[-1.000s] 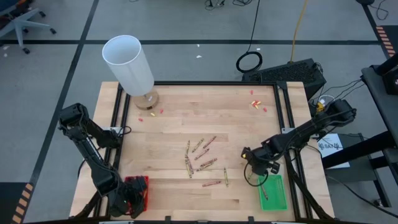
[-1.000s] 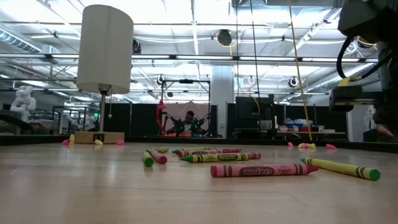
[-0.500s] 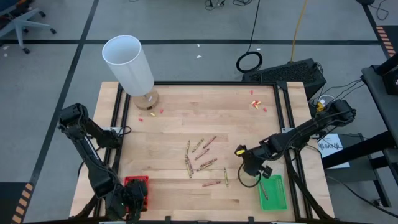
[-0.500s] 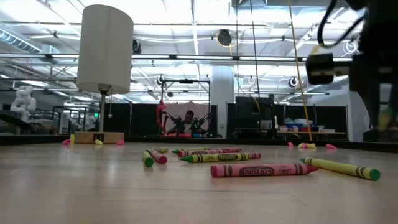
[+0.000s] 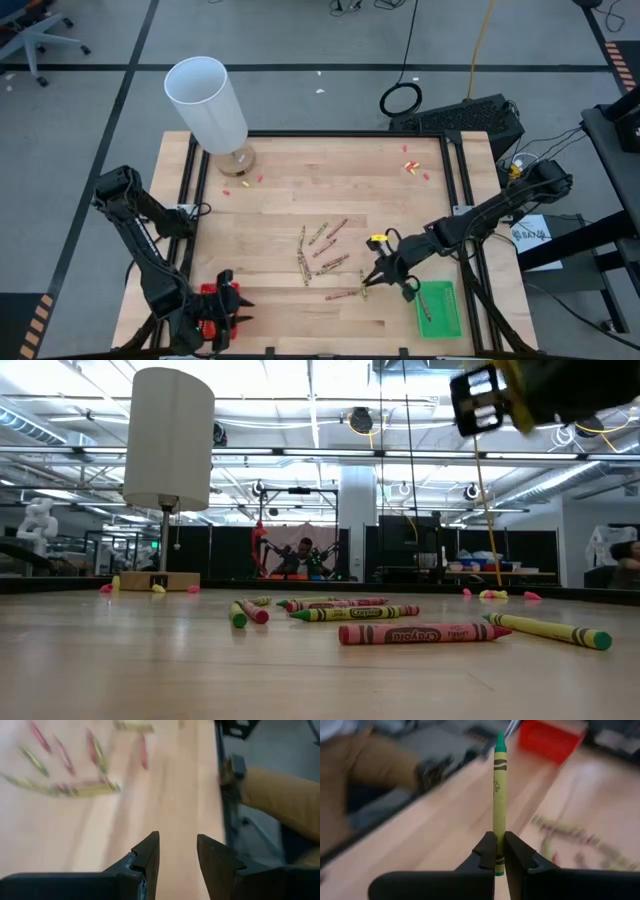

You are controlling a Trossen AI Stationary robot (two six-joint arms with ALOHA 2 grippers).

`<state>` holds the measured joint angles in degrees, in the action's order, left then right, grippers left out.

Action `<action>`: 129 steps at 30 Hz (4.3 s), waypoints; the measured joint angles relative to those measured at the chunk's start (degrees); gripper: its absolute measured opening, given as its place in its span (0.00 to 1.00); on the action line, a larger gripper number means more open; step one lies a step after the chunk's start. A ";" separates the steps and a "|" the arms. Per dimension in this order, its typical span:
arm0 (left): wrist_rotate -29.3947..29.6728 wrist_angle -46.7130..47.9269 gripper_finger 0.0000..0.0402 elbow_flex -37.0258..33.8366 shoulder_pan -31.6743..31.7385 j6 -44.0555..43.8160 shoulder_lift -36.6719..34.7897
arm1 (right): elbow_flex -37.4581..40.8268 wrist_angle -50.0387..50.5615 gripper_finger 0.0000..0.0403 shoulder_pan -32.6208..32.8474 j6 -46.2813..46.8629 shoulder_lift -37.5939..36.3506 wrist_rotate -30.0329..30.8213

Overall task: Sort crayons
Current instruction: Put the green crayon into the red bin

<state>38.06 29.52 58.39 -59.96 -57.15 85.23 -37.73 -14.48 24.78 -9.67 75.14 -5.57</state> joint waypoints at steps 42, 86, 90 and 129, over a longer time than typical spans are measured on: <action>28.10 -2.00 0.32 -0.72 10.06 16.05 0.04 | 2.66 -46.99 0.02 0.35 -43.95 15.84 13.30; 13.12 -42.71 0.38 -0.74 19.43 47.52 6.67 | 2.66 -46.58 0.02 -0.46 -12.21 15.84 13.25; 8.94 -47.39 0.50 -0.74 21.80 50.92 7.37 | 2.66 -47.04 0.02 -1.54 -7.65 15.84 13.25; -6.02 -57.61 0.38 -0.74 34.01 55.24 10.05 | 2.63 -47.84 0.02 -7.35 -4.57 15.84 13.01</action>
<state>32.04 -28.09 57.65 -25.96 -1.91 95.29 -35.09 -62.33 17.43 -14.24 90.98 7.44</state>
